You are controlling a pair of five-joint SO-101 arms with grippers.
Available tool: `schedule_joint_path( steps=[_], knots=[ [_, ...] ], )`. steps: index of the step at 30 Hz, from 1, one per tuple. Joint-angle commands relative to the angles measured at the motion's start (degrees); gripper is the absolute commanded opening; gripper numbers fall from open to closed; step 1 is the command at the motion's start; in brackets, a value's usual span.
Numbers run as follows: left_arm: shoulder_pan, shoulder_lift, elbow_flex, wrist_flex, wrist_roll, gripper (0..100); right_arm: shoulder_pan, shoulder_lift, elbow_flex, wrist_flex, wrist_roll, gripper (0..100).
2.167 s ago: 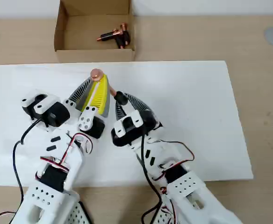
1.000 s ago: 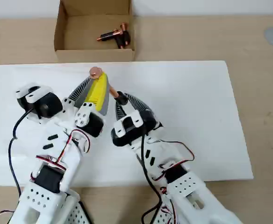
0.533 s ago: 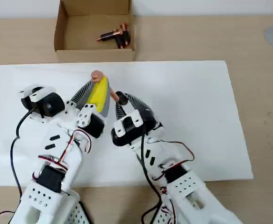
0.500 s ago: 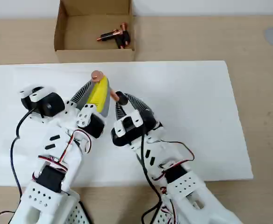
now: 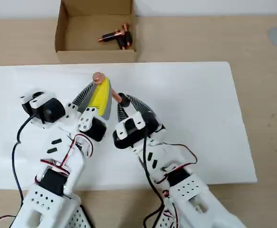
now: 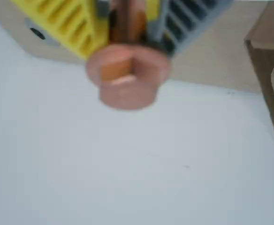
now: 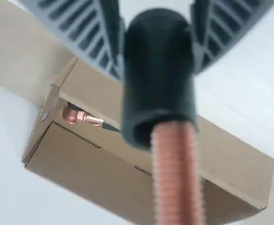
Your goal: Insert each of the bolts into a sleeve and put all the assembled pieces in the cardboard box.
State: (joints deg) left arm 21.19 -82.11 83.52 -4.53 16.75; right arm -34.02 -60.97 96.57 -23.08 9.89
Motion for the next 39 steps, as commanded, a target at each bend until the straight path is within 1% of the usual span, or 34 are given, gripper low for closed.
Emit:
schedule_joint_path(
  steps=[1, 5, 12, 15, 20, 26, 35, 39],
  knots=[
    [0.9, -0.6, -0.3, -1.1, -0.2, 1, -0.4, -1.2, -0.1, 0.0, -0.5, 1.0],
    [0.9, -0.6, -0.3, -1.1, -0.4, 1, -0.4, -1.1, -0.1, 0.0, -0.5, 1.0],
    [0.9, -0.6, -0.3, -1.2, -3.9, 1, -0.7, -1.1, -0.1, 0.0, -0.5, 1.0],
    [0.8, -0.6, 0.5, -3.9, -4.0, 1, -0.7, -1.1, -0.1, 0.0, -0.5, 1.0],
    [0.8, -0.6, 2.2, -6.9, -6.3, 1, -0.8, -1.2, -0.1, 0.0, -0.4, 1.0],
    [0.9, -0.5, 1.8, -7.1, -6.2, 1, -2.7, -1.2, -0.1, 0.0, -0.4, 1.0],
    [2.6, -0.1, 1.8, -7.1, -6.3, 1, -2.9, -1.2, -0.1, 0.0, -0.4, 1.0],
    [2.5, -0.1, 2.6, -6.9, -8.4, 1, -2.9, -1.2, -0.3, 0.0, -0.4, 1.0]
  ],
)
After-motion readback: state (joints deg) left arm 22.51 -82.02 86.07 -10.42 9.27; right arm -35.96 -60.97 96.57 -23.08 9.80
